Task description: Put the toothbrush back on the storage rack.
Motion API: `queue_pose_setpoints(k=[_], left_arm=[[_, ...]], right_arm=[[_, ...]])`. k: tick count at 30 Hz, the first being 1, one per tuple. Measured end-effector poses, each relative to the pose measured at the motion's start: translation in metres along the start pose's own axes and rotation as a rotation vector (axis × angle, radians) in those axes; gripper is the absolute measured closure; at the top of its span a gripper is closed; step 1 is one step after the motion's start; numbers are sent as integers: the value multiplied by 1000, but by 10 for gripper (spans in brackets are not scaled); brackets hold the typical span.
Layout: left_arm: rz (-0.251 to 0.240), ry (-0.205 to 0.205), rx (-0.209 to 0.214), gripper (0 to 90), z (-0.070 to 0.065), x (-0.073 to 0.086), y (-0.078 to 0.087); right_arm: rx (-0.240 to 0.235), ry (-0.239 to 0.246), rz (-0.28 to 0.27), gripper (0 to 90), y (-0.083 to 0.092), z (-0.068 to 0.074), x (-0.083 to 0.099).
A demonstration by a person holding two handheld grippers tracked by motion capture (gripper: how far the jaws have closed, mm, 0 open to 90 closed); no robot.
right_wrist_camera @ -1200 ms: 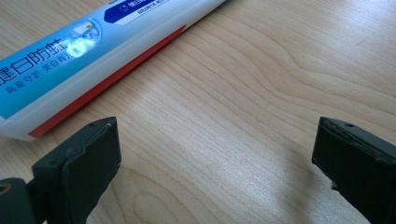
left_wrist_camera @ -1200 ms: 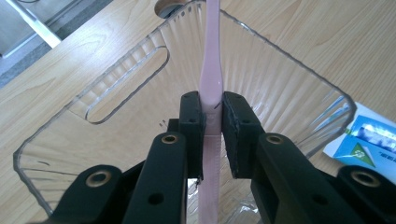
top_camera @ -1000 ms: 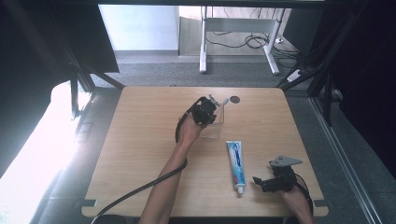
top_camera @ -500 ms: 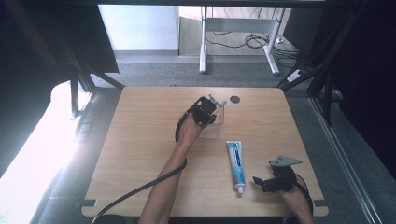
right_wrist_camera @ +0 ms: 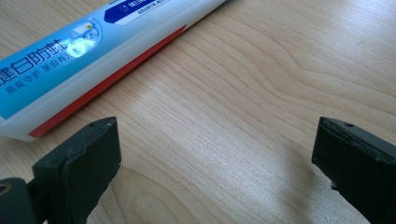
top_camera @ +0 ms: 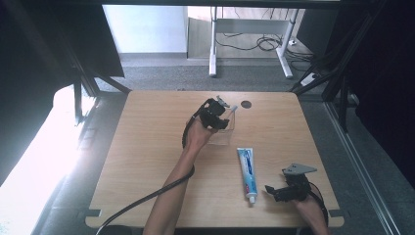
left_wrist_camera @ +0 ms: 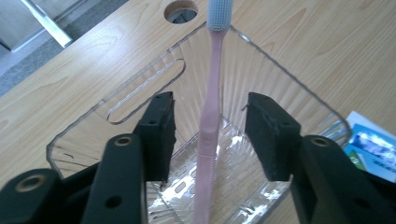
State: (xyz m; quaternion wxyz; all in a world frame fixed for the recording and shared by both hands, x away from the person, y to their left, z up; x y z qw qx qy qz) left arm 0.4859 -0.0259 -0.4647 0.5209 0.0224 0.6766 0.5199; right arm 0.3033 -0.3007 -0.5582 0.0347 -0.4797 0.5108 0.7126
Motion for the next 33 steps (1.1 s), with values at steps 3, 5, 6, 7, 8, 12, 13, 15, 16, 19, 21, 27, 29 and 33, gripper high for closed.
queue_pose_setpoints(k=[3, 5, 6, 7, 8, 12, 13, 15, 16, 19, 21, 27, 29, 33], left_arm=[[-6, 9, 18, 446, -1, -1, 2], [-10, 14, 33, 419, -2, -1, 4], [-12, 16, 38, 406, -2, -1, 5], [-15, 22, 44, 393, -2, -1, 6], [-21, 34, 56, 384, -2, -1, 7], [-25, 48, 75, 335, -2, 1, 10], [-25, 47, 74, 316, -2, 2, 10], [-26, 48, 75, 297, -1, 3, 12], [-32, 52, 79, 287, -1, 3, 14], [-42, 59, 96, 258, 0, 4, 19], [-44, 57, 103, 250, 0, 5, 22], [-46, 56, 125, 222, -4, 8, 31], [-50, 50, 127, 207, -5, 9, 35], [-52, 43, 130, 181, -8, 12, 41]], right_arm=[[0, 0, -2, 16, 0, 0, 0], [1, 1, -4, 16, 0, 0, 0], [2, 1, -4, 16, 0, 0, 0], [2, 2, -5, 16, 1, 0, 0], [2, 2, -5, 17, 1, 0, 0], [2, 4, -5, 16, 1, 0, 0], [3, 5, -5, 17, 1, 0, 0], [3, 2, -4, 16, 1, 0, 0], [3, 2, -5, 17, 1, 0, 0], [3, 3, -4, 16, 0, 0, 0], [2, 3, -4, 17, 0, 0, 0], [5, 4, -4, 16, 0, 1, 0], [6, 5, -4, 17, 0, 1, 0], [6, 5, -3, 18, 0, 1, 0]])
Point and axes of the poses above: each handheld gripper's, and its own axes: y roughly backward along the jaws, x roughly out of its underside, z roughly to its left, the point moved 3 cm from there along -y, roughly forward along the jaws
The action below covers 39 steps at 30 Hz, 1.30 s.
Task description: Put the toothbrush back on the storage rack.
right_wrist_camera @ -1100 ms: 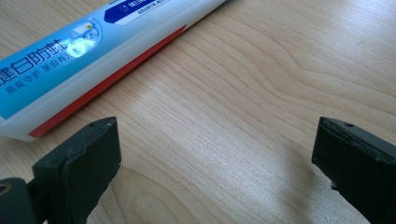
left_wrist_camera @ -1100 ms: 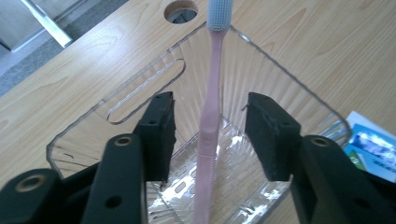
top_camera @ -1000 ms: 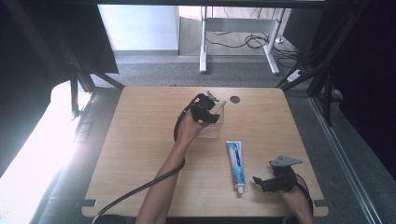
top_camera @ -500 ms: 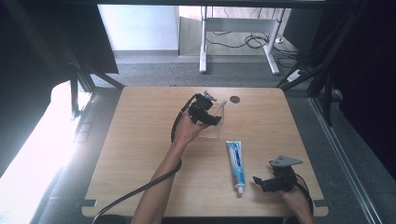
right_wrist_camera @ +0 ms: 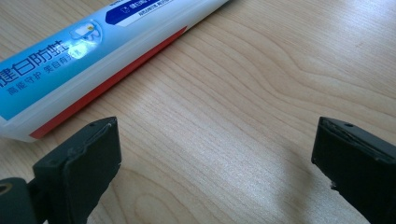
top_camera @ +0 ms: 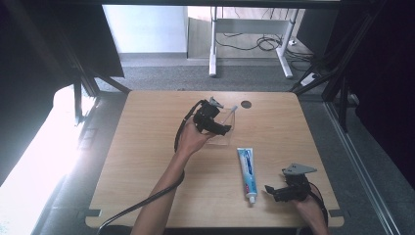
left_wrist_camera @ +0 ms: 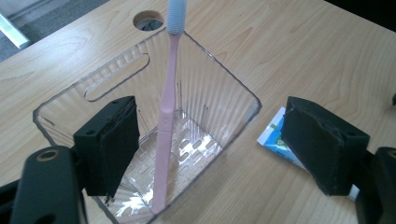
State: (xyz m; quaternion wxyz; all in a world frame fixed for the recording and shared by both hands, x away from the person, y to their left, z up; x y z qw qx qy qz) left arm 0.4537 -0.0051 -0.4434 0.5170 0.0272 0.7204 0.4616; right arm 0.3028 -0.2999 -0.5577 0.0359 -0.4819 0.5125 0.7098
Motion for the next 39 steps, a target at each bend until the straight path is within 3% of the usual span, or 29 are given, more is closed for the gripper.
queue_pose_setpoints(k=[17, 23, 39], left_arm=[[-38, -13, -8, 133, -9, 19, 27], [-32, -8, -5, 131, -10, 31, 32], [-73, -3, 4, 130, -13, 65, 46]], right_arm=[[-1, 2, 3, 19, -1, 1, 0], [-2, 3, 4, 18, -1, 1, 0], [-1, 4, -1, 18, 0, 2, -1]])
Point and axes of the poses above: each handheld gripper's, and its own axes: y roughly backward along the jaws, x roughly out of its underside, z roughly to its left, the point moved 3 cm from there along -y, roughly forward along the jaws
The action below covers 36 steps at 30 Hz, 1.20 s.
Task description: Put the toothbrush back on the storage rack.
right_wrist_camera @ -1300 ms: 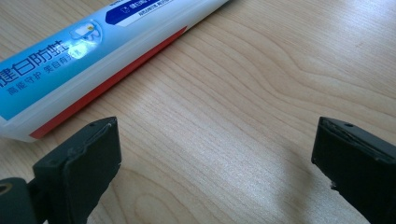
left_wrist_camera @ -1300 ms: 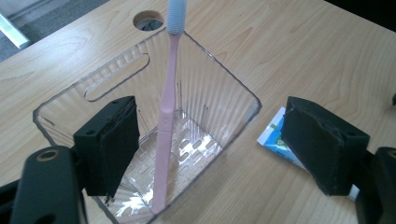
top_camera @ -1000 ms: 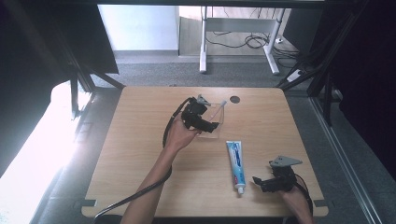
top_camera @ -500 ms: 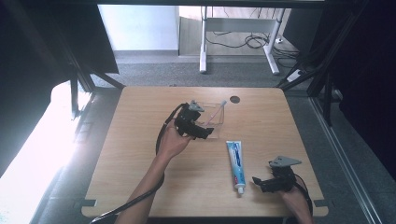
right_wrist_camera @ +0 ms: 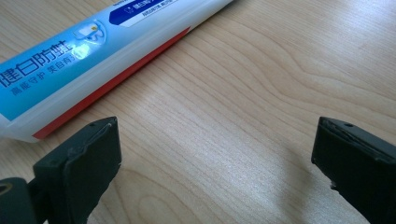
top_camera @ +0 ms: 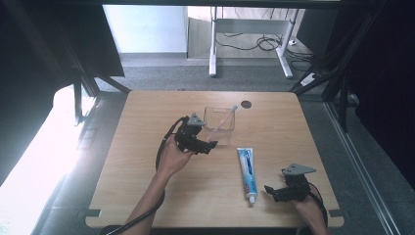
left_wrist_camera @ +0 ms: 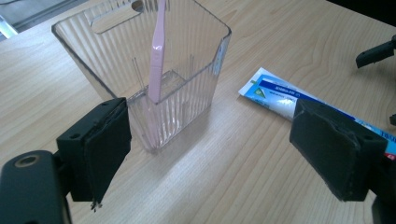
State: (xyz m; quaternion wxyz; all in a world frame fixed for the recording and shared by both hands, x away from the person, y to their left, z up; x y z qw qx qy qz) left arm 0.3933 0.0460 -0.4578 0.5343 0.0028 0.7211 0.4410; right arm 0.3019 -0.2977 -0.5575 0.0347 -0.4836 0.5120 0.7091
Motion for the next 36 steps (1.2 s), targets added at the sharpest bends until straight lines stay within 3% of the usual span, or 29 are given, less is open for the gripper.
queue_pose_setpoints(k=[17, 36], left_arm=[[-7, -24, -6, 131, -17, 43, 18], [-13, -9, -22, 133, -33, 88, 37]], right_arm=[[4, 6, 1, 18, -1, 1, 0], [1, 10, -2, 27, -1, 3, -1]])
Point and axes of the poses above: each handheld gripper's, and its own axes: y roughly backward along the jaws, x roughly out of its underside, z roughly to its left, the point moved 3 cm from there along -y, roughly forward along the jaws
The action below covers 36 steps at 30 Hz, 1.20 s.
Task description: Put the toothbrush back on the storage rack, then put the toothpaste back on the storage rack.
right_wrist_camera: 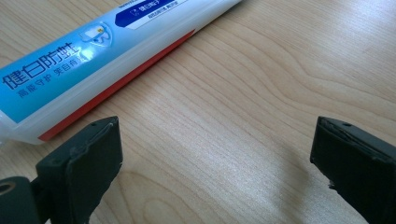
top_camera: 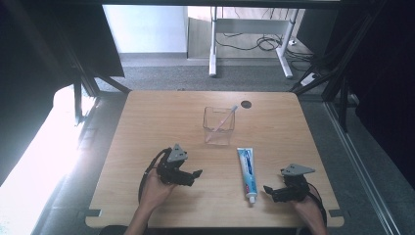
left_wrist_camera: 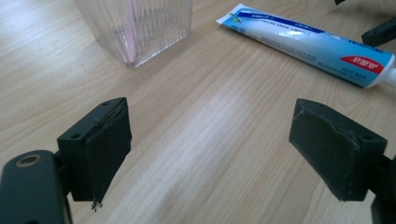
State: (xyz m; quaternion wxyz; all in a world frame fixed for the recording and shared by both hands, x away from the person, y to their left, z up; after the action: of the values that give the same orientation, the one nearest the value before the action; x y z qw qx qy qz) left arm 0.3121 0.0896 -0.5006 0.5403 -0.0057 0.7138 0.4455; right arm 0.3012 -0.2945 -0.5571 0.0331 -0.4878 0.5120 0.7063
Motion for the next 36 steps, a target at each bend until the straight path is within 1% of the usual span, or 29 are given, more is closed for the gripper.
queue_pose_setpoints(k=[9, 14, 18, 22, 24, 27, 30, 34, 36], left_arm=[[-9, 24, -25, 134, -2, 23, 5], [17, 31, -43, 133, -2, 37, 3], [39, 51, -50, 133, -2, 48, 1], [59, 57, -62, 132, -2, 56, 0], [62, 57, -67, 132, -2, 58, 1], [46, 60, -66, 132, -1, 58, 2], [52, 70, -57, 132, 0, 59, 3], [53, 75, -61, 132, 3, 60, 4], [47, 74, -74, 132, 4, 60, 6]], right_arm=[[0, 5, 0, 29, 0, 2, -1], [-7, 3, 2, 29, -1, 3, -1], [-5, 4, -1, 29, 0, 3, -1], [-1, 9, -2, 30, 1, 2, -1], [-1, 9, -1, 30, 1, 2, -1], [-2, 11, 0, 30, 1, 3, -1], [2, 15, -1, 45, 1, 3, -2], [2, 3, -20, 69, 3, 2, -3], [1, -1, -29, 81, 5, 1, -4]])
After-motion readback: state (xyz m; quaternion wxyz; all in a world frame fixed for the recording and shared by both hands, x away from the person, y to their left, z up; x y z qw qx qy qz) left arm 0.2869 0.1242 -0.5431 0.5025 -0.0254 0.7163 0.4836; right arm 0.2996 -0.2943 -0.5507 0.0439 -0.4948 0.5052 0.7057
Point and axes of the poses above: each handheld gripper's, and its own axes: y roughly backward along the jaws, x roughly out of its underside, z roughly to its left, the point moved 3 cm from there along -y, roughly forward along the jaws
